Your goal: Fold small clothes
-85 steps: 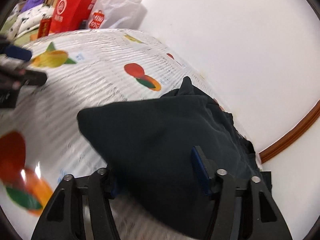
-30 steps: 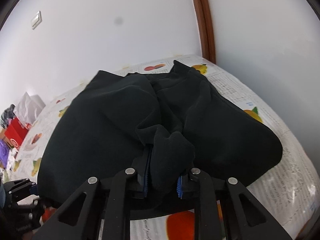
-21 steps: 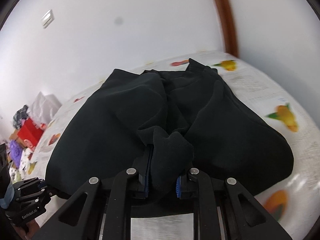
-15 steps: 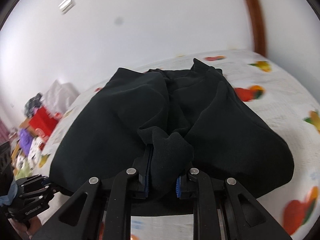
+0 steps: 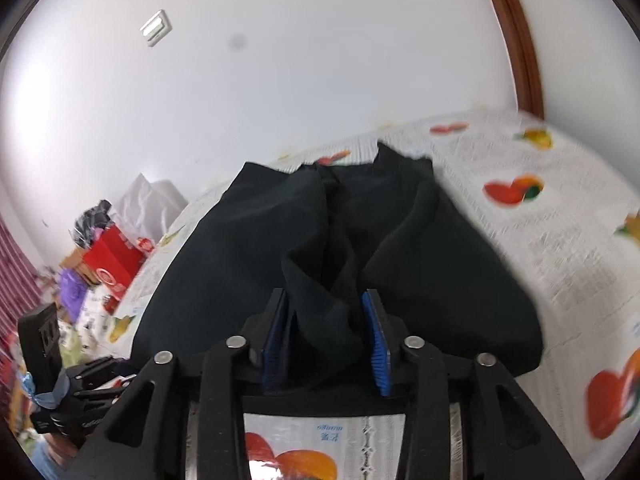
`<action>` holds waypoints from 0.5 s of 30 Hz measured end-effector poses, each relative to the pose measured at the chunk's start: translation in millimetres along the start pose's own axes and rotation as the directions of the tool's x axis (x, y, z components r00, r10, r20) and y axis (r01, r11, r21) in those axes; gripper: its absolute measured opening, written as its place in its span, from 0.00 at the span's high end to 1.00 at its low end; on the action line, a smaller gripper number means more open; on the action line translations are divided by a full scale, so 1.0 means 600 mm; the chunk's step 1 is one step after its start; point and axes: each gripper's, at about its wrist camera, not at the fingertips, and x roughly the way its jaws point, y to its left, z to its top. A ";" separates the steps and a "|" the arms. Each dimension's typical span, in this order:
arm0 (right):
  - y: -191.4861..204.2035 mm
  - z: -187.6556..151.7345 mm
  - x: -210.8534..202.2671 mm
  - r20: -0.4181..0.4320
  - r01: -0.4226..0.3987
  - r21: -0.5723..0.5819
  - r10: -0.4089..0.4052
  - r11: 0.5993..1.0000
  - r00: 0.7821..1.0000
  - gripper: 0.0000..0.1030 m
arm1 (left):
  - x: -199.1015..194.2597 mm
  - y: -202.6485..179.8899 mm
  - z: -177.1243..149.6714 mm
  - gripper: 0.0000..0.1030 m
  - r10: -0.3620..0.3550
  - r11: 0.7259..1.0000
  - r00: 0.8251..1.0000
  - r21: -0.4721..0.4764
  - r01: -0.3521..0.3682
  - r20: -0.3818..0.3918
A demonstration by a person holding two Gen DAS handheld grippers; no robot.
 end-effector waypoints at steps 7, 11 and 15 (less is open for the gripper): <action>0.024 0.021 0.057 -0.054 0.071 -0.091 -0.076 0.993 0.996 0.55 | 0.024 -0.027 0.018 0.37 -0.025 0.999 1.000 0.020 0.025 -0.019; 0.011 0.032 0.097 -0.103 0.083 -0.064 -0.089 0.995 0.991 0.55 | 0.031 -0.025 0.016 0.37 -0.027 0.999 0.999 0.022 0.028 -0.024; 0.015 0.035 0.106 -0.106 0.076 -0.078 -0.084 0.994 0.991 0.67 | 0.041 -0.016 0.017 0.37 -0.021 1.000 0.999 -0.004 0.021 -0.029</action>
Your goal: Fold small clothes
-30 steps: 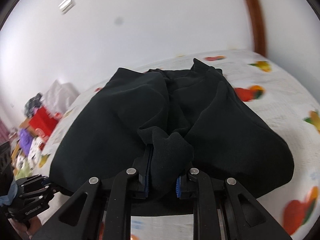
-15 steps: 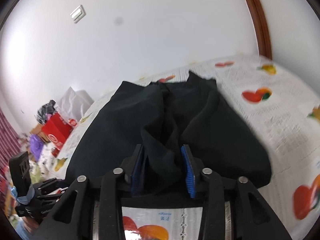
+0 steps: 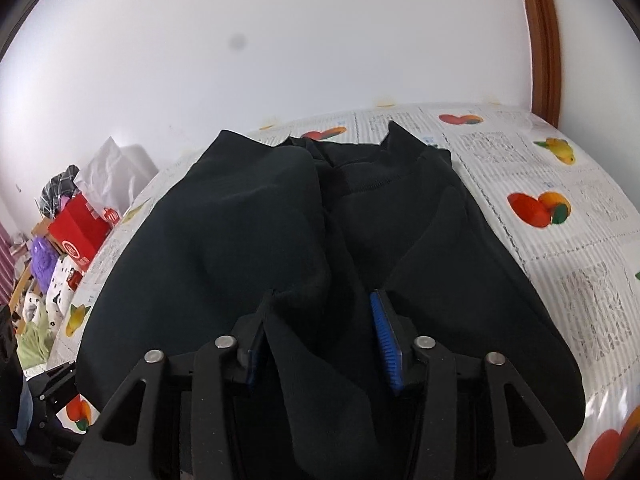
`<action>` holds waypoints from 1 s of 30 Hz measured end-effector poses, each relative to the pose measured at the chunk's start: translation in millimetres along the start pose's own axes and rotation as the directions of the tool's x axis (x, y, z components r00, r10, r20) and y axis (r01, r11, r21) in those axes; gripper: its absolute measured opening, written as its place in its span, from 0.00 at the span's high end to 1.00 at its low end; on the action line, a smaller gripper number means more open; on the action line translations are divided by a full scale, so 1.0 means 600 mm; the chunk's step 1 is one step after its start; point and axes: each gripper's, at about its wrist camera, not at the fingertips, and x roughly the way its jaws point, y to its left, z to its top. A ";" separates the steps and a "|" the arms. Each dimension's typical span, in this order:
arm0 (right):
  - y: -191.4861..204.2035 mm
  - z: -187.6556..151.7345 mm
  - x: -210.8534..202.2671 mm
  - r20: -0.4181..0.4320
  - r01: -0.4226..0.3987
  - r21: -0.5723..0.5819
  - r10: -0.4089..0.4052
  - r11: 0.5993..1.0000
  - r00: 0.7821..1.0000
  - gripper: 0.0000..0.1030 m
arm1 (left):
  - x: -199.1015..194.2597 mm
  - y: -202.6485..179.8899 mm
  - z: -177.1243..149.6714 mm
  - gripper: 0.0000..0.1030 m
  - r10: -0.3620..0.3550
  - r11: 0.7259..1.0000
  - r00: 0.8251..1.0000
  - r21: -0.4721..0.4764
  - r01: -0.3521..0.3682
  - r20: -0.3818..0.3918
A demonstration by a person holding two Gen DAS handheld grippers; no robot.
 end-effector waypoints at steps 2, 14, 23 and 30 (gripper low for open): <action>0.000 0.003 -0.004 -0.007 -0.056 0.003 0.056 0.998 0.998 0.84 | 0.003 -0.002 0.001 0.37 0.011 1.000 1.000 0.004 -0.011 -0.003; -0.099 0.004 -0.130 0.264 -0.047 0.145 0.007 0.988 0.964 0.93 | 0.005 0.001 0.001 0.34 0.030 1.000 1.000 0.009 -0.030 -0.003; -0.131 -0.025 -0.083 0.120 -0.019 0.195 -0.005 0.981 0.993 0.73 | 0.013 -0.030 0.014 0.38 -0.010 0.999 1.000 0.045 0.010 0.003; -0.121 -0.002 -0.059 0.073 -0.016 0.155 0.005 0.988 0.997 0.91 | 0.045 -0.047 0.026 0.37 0.057 0.997 0.998 0.059 -0.056 -0.022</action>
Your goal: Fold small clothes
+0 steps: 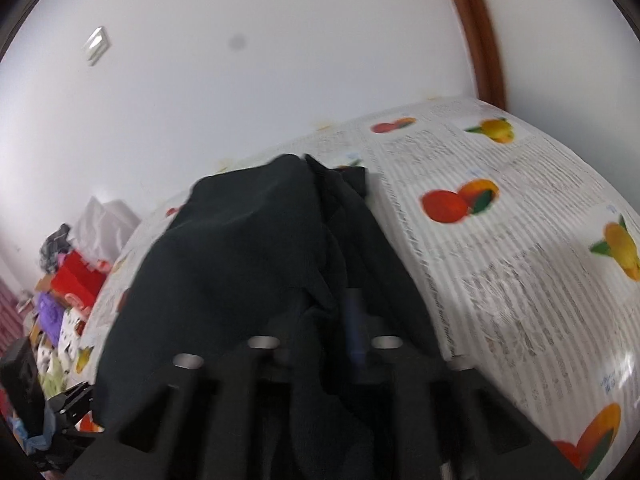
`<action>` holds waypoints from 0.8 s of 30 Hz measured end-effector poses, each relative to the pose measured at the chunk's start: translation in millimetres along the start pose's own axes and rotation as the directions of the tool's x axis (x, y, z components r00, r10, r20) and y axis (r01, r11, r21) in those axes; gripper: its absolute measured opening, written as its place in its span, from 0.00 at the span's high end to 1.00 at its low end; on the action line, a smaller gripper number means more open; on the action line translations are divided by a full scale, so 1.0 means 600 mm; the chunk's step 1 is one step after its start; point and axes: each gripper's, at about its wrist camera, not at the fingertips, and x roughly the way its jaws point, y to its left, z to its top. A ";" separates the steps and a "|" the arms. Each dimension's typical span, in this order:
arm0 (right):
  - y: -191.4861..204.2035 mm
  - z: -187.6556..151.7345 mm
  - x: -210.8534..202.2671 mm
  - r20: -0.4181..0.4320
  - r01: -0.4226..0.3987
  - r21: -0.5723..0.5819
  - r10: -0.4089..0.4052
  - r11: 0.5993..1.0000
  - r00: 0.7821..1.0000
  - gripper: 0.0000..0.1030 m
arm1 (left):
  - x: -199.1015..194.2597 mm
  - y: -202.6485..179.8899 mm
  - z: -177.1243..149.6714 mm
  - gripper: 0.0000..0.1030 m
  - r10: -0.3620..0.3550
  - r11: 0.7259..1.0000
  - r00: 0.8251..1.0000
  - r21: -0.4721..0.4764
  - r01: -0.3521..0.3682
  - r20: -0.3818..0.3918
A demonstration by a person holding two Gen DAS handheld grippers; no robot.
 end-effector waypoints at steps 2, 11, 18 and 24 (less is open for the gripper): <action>-0.002 0.007 -0.029 0.080 -0.025 -0.025 0.027 0.999 0.996 0.93 | 0.001 -0.003 0.000 0.37 0.008 1.000 1.000 -0.001 -0.008 0.001; -0.054 -0.003 -0.021 0.073 0.053 0.037 -0.056 0.998 0.996 0.93 | 0.002 -0.016 -0.002 0.37 0.016 1.000 1.000 0.001 -0.016 0.000; -0.051 0.000 -0.056 0.049 0.136 0.022 -0.137 0.990 0.989 0.82 | -0.036 0.001 -0.019 0.39 -0.029 0.999 1.000 0.018 0.029 0.011; -0.007 -0.019 -0.106 0.133 0.176 -0.142 -0.157 0.974 0.979 0.82 | -0.117 -0.010 -0.021 0.39 -0.064 0.997 0.991 0.046 0.059 0.120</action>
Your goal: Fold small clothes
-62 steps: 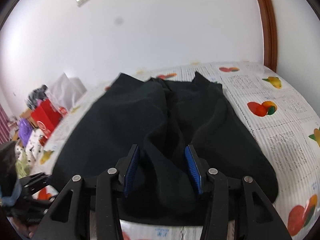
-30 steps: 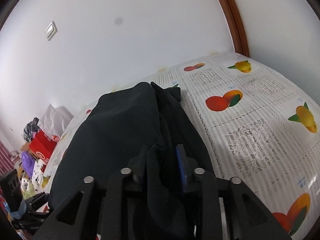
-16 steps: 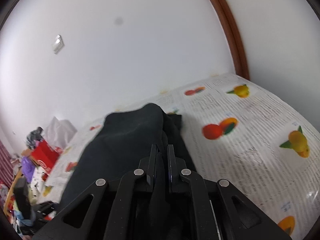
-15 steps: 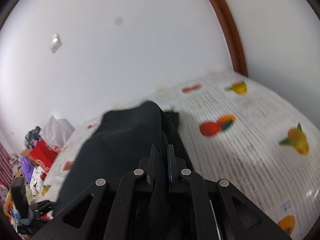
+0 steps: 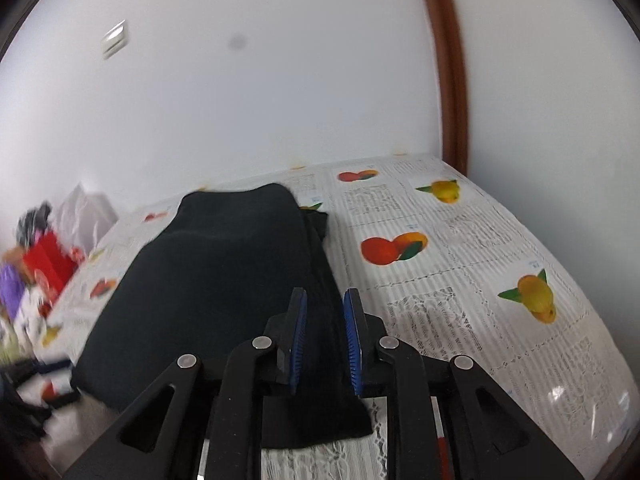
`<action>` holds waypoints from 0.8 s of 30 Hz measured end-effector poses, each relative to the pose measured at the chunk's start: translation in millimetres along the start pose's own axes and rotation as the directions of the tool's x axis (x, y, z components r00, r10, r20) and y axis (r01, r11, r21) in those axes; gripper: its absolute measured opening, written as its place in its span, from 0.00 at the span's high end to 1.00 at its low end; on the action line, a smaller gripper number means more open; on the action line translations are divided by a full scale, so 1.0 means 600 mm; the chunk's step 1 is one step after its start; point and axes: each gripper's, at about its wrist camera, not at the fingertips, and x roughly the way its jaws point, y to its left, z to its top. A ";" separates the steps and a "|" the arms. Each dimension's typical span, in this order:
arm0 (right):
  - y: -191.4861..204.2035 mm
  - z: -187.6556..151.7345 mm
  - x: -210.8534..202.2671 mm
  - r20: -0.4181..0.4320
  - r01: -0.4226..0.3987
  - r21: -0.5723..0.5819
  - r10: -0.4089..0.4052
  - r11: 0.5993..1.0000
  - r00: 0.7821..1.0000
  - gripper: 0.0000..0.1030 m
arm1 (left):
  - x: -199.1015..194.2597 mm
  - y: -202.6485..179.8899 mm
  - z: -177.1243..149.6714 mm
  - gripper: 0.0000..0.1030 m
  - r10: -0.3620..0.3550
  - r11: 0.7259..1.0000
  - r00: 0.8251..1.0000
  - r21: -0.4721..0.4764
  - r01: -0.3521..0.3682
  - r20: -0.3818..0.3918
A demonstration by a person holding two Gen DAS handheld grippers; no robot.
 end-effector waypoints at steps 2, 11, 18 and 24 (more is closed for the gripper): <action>0.002 -0.022 0.014 -0.040 0.038 -0.037 -0.039 0.999 0.998 0.82 | 0.006 0.003 0.020 0.39 0.019 1.000 1.000 -0.009 -0.019 0.009; -0.022 -0.025 0.002 -0.093 0.030 -0.023 -0.032 0.999 0.995 0.80 | 0.103 0.036 0.025 0.35 -0.006 0.997 0.992 -0.081 -0.004 -0.123; 0.023 0.089 0.059 -0.141 -0.019 -0.091 0.006 0.996 0.990 0.63 | 0.087 0.062 0.091 0.36 0.042 0.997 0.998 -0.066 -0.045 -0.048; 0.038 0.184 0.172 -0.238 -0.057 -0.054 0.042 0.997 0.970 0.62 | 0.130 0.105 0.156 0.38 0.045 0.994 0.997 -0.099 -0.050 -0.055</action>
